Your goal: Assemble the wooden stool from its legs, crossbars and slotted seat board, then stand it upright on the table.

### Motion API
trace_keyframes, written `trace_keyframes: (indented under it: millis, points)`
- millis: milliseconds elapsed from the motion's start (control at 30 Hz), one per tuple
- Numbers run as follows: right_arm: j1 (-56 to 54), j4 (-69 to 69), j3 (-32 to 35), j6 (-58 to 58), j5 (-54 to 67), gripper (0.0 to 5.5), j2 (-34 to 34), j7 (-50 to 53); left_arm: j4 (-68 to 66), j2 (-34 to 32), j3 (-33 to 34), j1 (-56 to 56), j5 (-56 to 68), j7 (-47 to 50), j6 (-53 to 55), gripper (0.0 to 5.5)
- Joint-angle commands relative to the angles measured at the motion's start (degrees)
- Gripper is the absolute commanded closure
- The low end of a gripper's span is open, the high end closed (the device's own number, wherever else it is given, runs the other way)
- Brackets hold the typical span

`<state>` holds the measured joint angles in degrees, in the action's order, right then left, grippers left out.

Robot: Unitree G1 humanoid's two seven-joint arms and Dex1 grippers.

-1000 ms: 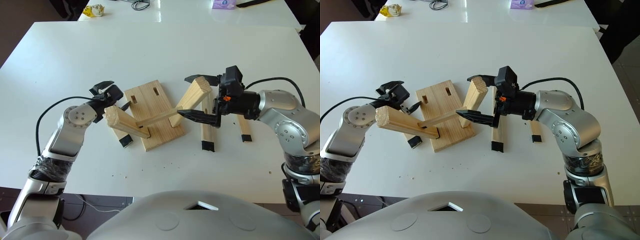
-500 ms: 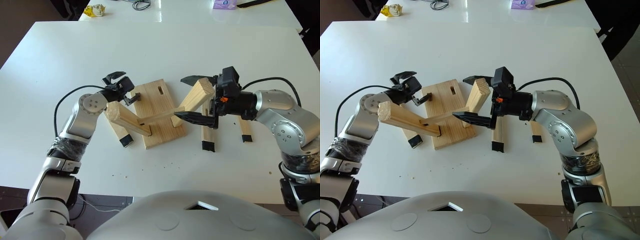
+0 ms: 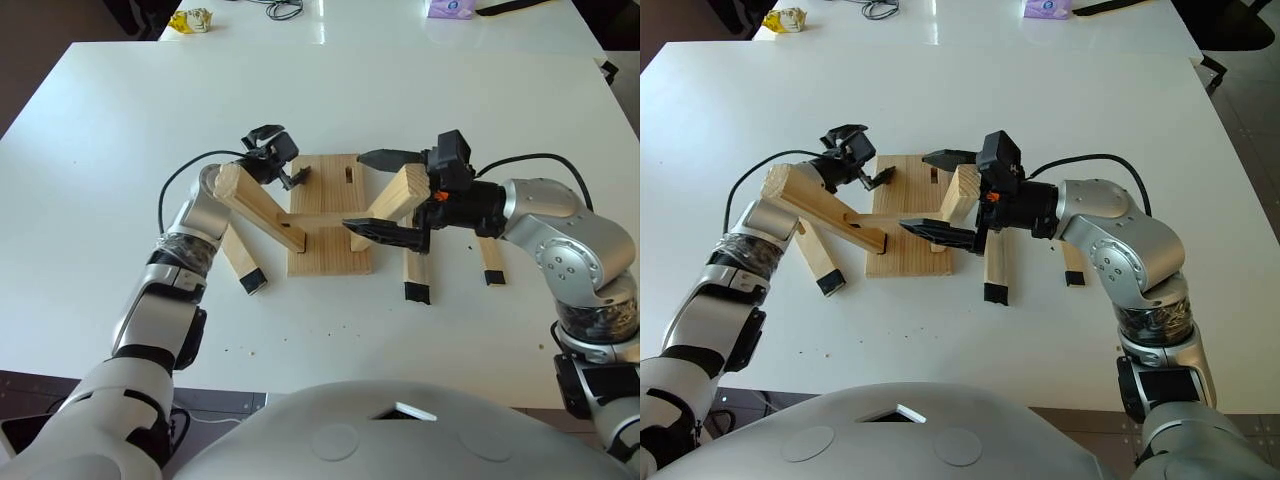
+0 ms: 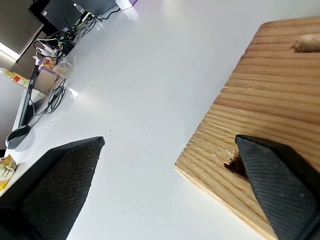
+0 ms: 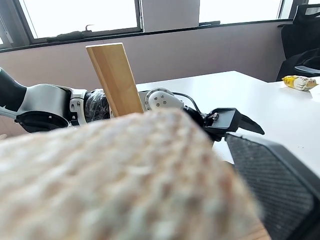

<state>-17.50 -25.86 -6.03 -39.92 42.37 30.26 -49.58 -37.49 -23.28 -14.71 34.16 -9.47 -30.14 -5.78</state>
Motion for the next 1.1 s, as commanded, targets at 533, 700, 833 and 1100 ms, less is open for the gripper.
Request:
trace_keyframes:
  millis: [533, 700, 833, 1100]
  points:
    - [-12.1, 1.8, 20.9, -7.1, 34.3, 0.12, -0.2, 13.9, 63.1, -8.7, 49.1, -10.5, 70.2, 7.7, 38.0, 0.65]
    - [-7.5, -4.9, 15.9, -8.0, 35.0, 0.12, -1.7, 17.5, 79.5, -8.3, 42.9, -14.9, 86.9, 20.9, 37.9, 0.65]
    - [-8.7, -4.4, 16.5, -7.7, 38.0, 0.1, -1.7, 20.6, 86.5, -8.3, 40.3, -18.1, 96.4, 28.4, 34.9, 0.82]
    - [-12.2, -3.9, 13.0, -7.3, 37.4, 0.1, -2.0, 22.0, 89.4, -9.9, 33.1, -22.6, 96.0, 30.7, 34.1, 1.92]
